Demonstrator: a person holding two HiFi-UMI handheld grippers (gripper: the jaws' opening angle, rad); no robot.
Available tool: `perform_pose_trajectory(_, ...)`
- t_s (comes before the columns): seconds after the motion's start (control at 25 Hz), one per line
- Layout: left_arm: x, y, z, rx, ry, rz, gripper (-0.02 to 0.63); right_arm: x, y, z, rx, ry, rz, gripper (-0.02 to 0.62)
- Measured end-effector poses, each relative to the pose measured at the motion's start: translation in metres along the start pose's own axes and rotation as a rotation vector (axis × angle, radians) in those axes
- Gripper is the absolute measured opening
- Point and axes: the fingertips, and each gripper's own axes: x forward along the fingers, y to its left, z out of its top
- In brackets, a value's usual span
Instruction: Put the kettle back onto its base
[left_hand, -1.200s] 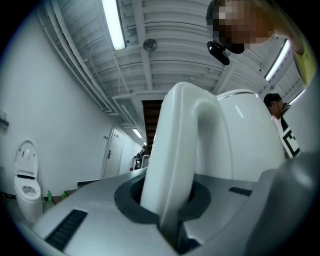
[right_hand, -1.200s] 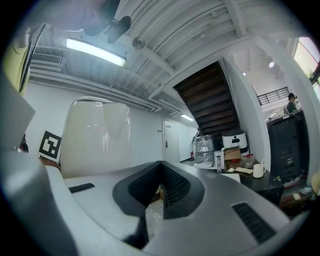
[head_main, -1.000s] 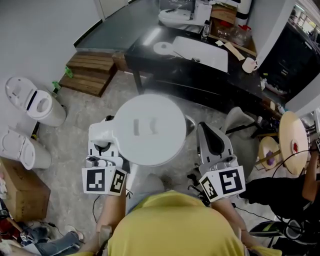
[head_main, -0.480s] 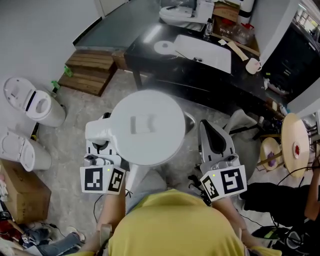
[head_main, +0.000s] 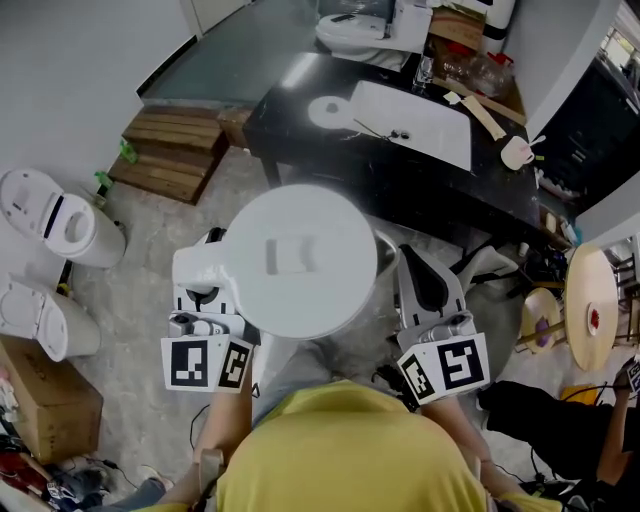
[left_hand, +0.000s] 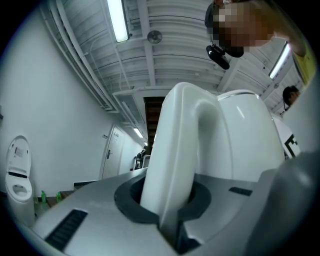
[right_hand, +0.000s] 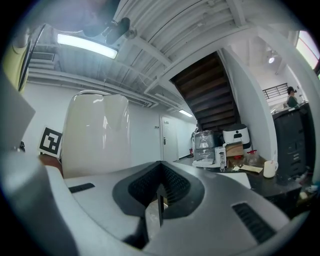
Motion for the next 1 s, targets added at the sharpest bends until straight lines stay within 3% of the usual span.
perform_pose_trajectory(0.48,0.096,0.04,-0.004,-0.003,-0.003,-0.076,0.032,0.086,-0.025,0.007,0.001,-0.003,-0.077,0.015)
perform_pose_trajectory(1.0,0.138,0.059,-0.025,-0.031,0.017,-0.104,0.034,0.118,-0.04,-0.003,0.005,0.015,-0.127,0.015)
